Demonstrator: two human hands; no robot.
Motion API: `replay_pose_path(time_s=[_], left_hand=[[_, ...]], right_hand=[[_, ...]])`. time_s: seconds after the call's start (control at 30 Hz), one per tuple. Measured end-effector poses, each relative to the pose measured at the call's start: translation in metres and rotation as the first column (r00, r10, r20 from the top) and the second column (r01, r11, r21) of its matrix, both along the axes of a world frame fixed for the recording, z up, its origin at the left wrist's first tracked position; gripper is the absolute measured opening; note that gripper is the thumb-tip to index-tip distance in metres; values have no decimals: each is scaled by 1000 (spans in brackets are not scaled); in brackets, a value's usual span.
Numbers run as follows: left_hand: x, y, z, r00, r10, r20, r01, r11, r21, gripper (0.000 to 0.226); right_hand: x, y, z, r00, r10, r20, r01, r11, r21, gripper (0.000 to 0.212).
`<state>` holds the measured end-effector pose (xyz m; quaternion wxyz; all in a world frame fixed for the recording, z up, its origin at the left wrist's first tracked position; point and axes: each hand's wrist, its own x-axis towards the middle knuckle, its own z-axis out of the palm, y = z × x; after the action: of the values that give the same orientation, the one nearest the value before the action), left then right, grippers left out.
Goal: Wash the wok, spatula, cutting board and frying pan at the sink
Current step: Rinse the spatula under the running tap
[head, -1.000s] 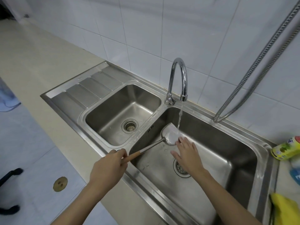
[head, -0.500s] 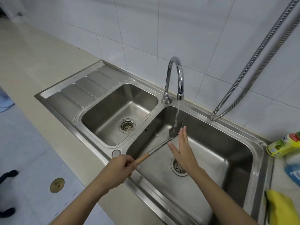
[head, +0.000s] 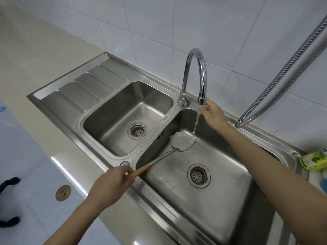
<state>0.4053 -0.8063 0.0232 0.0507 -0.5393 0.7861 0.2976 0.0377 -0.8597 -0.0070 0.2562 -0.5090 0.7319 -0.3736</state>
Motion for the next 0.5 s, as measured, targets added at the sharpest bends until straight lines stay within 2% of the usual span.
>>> replay_pose_path(time_s=[0.07,0.17,0.2,0.3,0.37,0.5], left_hand=[[-1,-4,-1,999,-12,35,14,998,-56,9],[-3,-11,-4,994,-53,98,67,986,-150,12],[-4,-14,-4,992,-60,113,79,982,-169,14],[-8,-19,-4,988,-63,138,92,972,-217,19],[-9,-22,-5,987,-59,147,94,965,-247,20],[-12,-26,-7,982,-63,178,118,941,-316,25]], right_hand=[[-3,-22,3,996,80,-32,-80,997,4,31],[-3,-47,2,959,269,86,-268,963,-23,45],[-4,-54,-2,950,304,70,-304,953,1,47],[-10,-67,-17,926,357,-123,-352,934,59,36],[-9,-76,-17,925,331,-187,-332,943,26,24],[-8,-87,-9,911,299,-285,-315,949,-12,28]])
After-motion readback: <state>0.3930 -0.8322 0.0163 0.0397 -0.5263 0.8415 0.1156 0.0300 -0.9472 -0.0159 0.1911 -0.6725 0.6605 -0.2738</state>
